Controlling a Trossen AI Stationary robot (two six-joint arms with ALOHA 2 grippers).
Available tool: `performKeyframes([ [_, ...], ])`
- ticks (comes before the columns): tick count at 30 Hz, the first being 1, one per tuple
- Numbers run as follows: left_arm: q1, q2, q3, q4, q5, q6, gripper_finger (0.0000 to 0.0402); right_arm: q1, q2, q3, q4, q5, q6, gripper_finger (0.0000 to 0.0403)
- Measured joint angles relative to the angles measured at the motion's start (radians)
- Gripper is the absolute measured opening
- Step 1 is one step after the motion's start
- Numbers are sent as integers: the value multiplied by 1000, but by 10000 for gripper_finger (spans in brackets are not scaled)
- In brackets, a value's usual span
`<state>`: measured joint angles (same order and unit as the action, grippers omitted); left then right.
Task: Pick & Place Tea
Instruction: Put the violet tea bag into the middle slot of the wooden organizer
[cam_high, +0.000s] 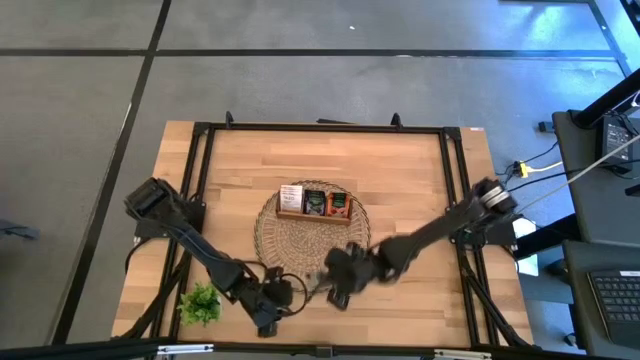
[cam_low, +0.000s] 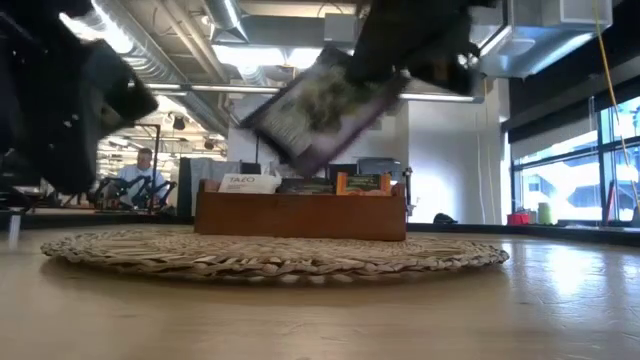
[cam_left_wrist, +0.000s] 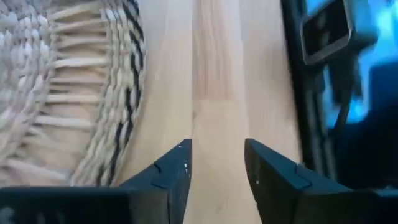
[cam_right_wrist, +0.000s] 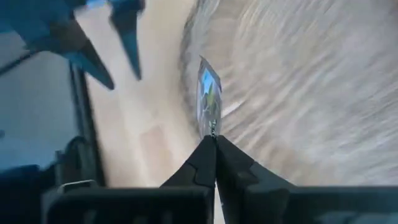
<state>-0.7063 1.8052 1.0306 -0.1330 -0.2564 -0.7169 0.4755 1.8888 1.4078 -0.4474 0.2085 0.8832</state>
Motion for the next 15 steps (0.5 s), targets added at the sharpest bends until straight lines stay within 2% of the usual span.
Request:
performKeyframes([
  [2, -1, -24, -1, -56, 13, 48, 143, -51, -55, 1, -45, -1, -135, 9],
  [7, 1, -69, 0, -106, 21, 58, 143, -218, -141, 45, -143, -54, -512, 5],
  [11, 21, -80, 1, -163, 20, 62, 143, -343, -109, 185, -318, -68, -711, 5],
  [15, 33, -80, 2, -268, 28, -40, 143, -433, -29, 322, -468, -93, -840, 4],
])
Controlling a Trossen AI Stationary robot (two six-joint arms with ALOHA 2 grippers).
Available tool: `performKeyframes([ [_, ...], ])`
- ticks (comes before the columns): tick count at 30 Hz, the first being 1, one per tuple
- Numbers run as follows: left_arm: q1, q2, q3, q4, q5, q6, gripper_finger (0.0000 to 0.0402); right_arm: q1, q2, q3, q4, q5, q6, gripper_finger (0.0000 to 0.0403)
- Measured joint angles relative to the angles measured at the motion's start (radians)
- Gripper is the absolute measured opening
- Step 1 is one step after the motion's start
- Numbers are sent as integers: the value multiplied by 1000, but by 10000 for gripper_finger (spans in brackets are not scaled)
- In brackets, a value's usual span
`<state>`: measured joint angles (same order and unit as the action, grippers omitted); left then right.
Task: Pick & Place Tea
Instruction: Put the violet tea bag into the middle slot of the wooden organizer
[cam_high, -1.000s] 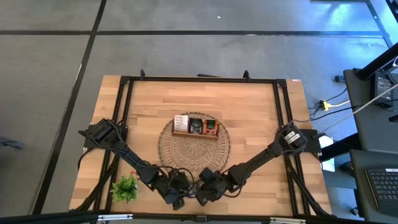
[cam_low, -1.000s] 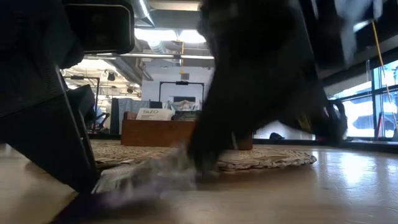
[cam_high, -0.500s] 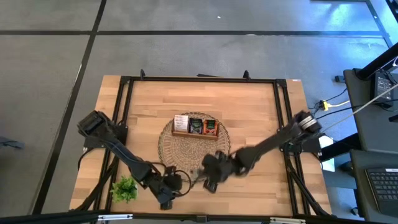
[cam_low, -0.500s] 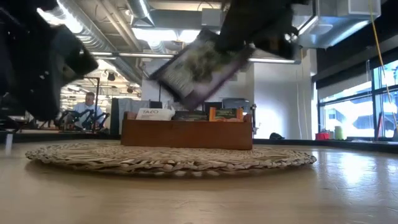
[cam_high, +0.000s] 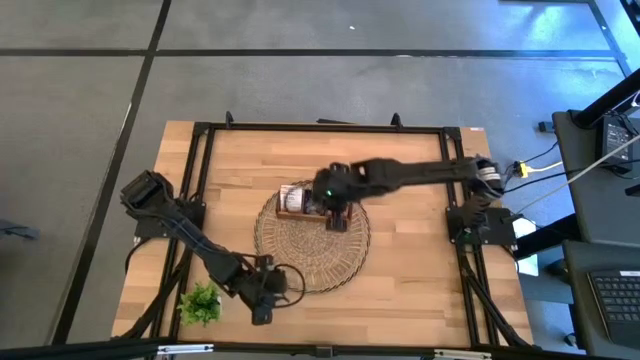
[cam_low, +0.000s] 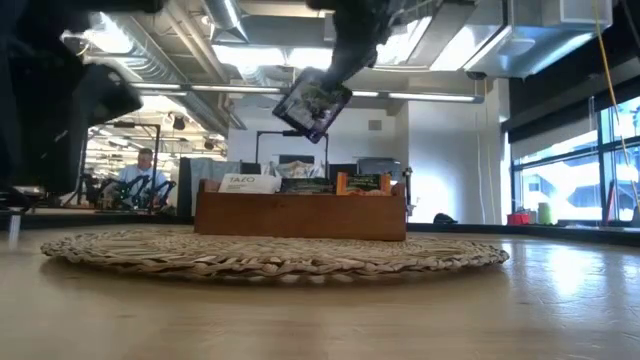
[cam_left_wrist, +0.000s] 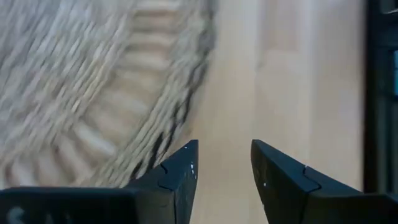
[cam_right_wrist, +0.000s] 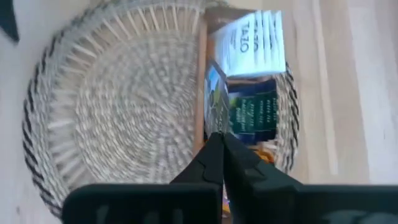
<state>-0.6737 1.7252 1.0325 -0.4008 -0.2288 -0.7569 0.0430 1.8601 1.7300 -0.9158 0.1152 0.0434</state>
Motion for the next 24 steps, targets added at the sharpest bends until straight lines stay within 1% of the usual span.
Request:
performKeyframes([
  [5, 12, 0, 0, -130, 53, -157, 143, -85, 103, 131, -144, -90, -84, 4],
  [7, 10, 0, 0, -175, 60, -197, 143, -106, 138, 157, -181, -104, -116, 4],
  [10, 2, 0, 0, -213, 55, -242, 143, -126, 164, 165, -183, -118, -152, 4],
  [14, 1, 0, 0, -228, 29, -238, 143, -139, 195, 166, -178, -124, -167, 4],
  [17, 4, 0, 0, -234, 10, -214, 143, -145, 212, 167, -175, -151, -176, 4],
  [24, 8, -1, 0, -237, 0, -195, 143, -145, 260, 167, -165, -154, -186, 4],
])
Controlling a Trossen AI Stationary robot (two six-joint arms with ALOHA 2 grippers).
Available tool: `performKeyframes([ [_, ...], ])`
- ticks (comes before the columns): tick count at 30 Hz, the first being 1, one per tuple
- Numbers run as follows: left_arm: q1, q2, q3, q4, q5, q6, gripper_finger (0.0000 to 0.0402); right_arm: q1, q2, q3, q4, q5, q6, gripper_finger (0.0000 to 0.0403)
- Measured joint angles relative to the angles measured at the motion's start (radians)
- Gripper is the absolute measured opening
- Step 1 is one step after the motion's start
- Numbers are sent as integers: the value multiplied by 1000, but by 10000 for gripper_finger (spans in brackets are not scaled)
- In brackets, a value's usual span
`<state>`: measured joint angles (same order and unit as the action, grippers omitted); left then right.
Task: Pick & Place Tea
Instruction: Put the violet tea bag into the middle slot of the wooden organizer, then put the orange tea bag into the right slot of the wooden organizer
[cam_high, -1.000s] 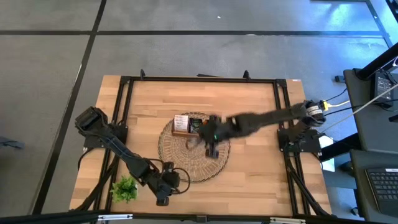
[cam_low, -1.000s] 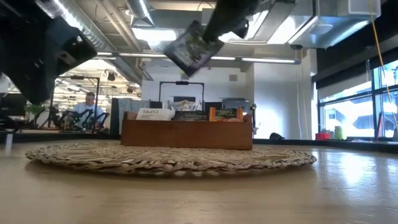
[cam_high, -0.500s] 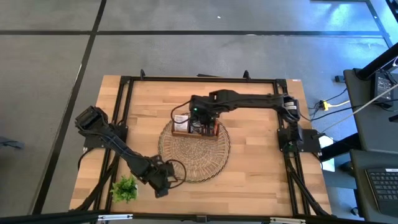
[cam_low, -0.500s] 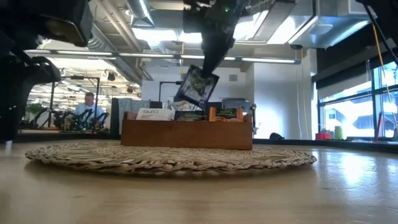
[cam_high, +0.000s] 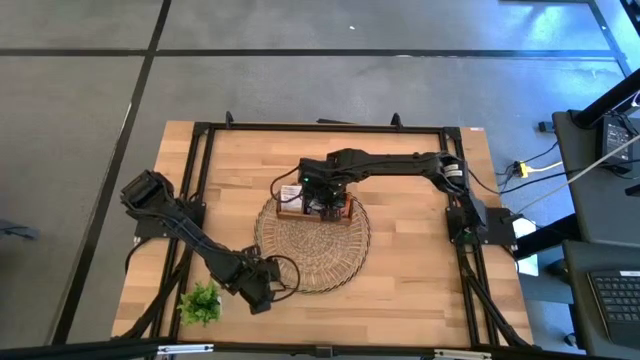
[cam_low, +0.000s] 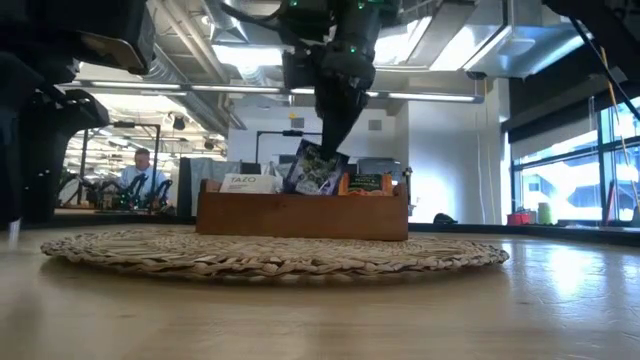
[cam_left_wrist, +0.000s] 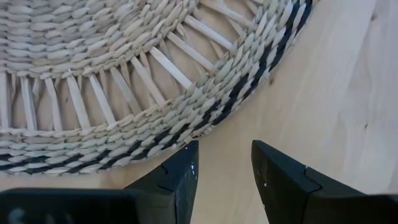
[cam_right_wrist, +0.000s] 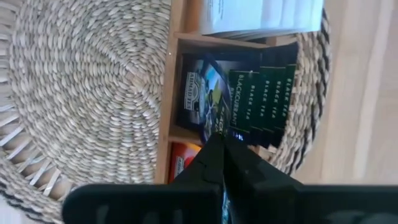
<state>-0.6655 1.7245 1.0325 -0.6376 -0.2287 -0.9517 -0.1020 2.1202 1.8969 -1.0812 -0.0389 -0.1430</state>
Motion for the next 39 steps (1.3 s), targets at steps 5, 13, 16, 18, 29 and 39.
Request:
performKeyframes([
  [5, 0, 0, 0, -4, -29, 20, 143, 1, 8, 0, 25, 0, -39, 14],
  [13, 0, -1, 0, -10, -66, 30, 143, 1, 7, 0, 30, 0, -72, 60],
  [16, 0, -1, 0, -10, -66, 30, 143, 1, 7, 0, 32, 0, -69, 82],
  [18, 0, -1, 0, -10, -66, 28, 143, 1, 7, 0, 32, 1, -61, 96],
  [29, -3, -1, 1, -10, -66, 20, 143, 5, -44, -2, 6, -35, -19, 119],
  [39, -49, -1, 1, -47, -77, -73, 143, 38, -129, -113, 202, -90, -19, 119],
])
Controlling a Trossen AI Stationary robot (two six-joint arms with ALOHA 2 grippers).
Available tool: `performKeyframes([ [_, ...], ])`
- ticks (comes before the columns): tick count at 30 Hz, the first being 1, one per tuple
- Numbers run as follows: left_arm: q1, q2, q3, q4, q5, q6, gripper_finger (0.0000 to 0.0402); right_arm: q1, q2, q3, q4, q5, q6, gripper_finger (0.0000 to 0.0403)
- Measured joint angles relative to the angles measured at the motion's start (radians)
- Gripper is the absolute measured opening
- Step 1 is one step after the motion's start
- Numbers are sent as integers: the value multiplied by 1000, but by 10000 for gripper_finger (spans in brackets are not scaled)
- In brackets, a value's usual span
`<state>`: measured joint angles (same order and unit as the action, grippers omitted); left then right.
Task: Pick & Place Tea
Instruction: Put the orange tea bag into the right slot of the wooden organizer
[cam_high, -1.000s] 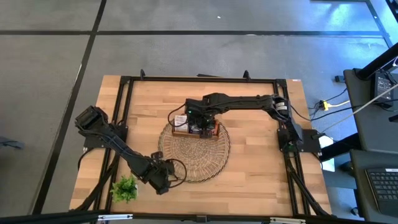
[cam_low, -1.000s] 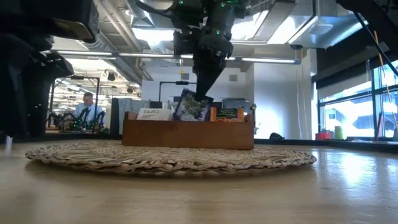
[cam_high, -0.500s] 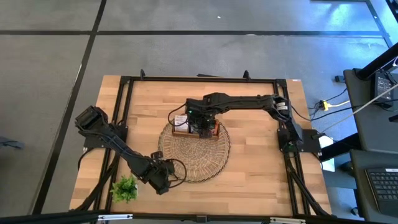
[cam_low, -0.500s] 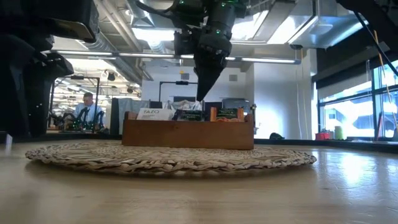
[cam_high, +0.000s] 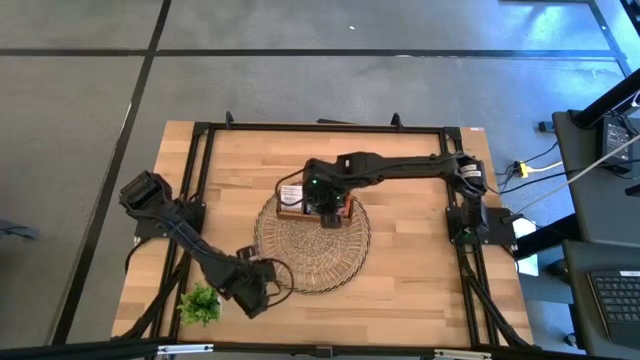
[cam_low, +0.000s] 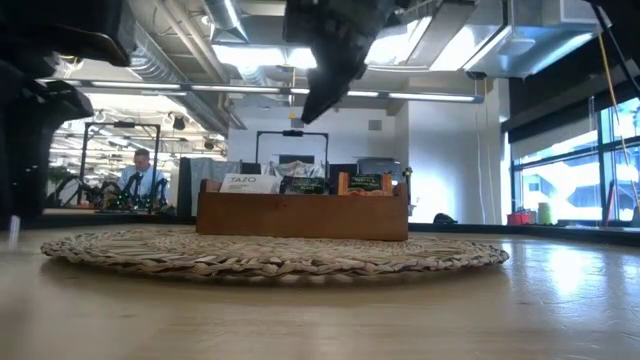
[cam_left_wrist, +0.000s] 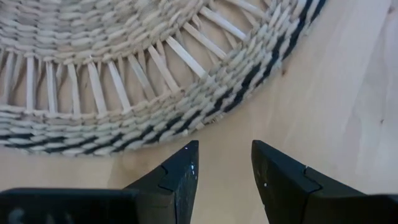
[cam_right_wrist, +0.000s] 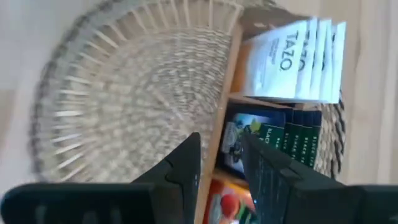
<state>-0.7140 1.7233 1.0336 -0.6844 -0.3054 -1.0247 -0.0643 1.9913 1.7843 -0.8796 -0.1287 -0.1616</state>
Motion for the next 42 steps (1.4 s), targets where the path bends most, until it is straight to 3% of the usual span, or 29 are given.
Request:
performKeyframes([
  [5, -21, 0, 0, 1, 0, -36, 143, -11, 3, -141, 191, 39, 26, 119],
  [10, -31, 0, 0, -3, 0, -37, 143, -18, 4, -202, 238, 110, -5, 119],
  [30, 5, 0, 0, -45, -8, -60, 143, -36, 4, -269, 327, 95, -24, 119],
  [38, -8, -78, 0, -183, 48, -277, 143, 35, -70, -246, 365, 21, 4, 119],
  [42, -22, -155, 0, -217, 115, -364, 143, 117, -106, -277, 355, 62, 16, 119],
])
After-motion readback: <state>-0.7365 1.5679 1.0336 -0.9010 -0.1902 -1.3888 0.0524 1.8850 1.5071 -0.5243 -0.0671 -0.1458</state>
